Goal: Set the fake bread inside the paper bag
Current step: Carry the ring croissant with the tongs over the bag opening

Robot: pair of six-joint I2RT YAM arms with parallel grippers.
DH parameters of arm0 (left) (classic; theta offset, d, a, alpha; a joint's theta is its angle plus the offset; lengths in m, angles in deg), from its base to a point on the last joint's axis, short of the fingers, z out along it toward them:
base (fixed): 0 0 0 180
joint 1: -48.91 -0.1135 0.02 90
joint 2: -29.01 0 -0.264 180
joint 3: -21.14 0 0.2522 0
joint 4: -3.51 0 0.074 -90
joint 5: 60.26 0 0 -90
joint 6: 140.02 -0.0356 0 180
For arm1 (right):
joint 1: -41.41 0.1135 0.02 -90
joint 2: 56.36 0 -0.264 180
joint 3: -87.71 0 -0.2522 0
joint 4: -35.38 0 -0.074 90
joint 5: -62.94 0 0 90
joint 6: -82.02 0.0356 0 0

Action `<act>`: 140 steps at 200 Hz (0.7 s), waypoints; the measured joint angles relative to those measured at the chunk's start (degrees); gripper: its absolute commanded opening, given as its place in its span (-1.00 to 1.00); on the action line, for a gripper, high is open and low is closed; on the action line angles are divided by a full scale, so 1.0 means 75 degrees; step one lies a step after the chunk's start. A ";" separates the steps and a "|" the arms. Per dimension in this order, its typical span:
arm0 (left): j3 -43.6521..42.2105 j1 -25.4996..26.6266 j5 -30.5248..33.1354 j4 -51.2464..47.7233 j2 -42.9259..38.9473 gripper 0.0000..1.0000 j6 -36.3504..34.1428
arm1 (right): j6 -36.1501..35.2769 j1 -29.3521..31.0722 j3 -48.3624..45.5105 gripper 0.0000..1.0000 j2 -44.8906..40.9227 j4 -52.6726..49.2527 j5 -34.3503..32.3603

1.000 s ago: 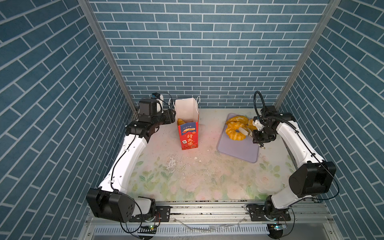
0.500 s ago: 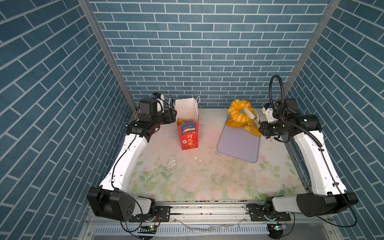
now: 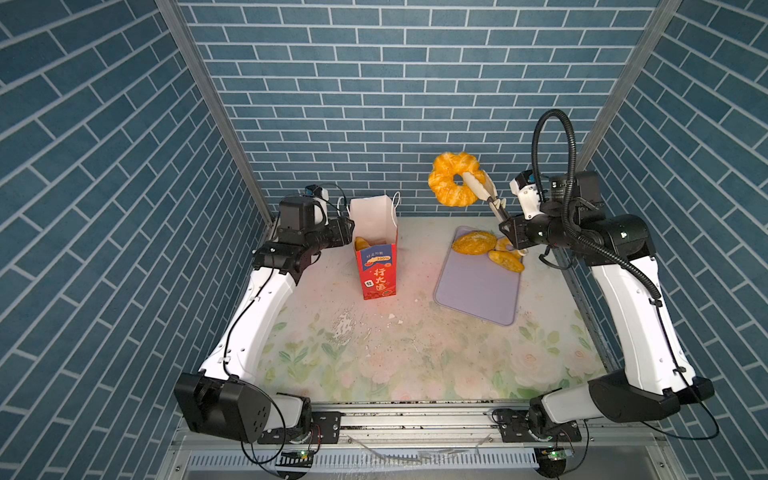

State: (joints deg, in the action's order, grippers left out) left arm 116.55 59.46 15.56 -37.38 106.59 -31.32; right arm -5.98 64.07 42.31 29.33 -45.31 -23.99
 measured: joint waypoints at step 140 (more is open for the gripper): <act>0.0568 -0.0003 0.0178 -0.0003 0.0807 0.33 0.0044 | -0.1338 0.2253 0.3494 -0.90 0.2696 -0.0140 -0.0166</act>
State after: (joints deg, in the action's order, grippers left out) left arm 120.81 59.43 16.89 -37.41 112.65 -30.99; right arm -16.01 80.96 68.51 49.55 -46.36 -25.24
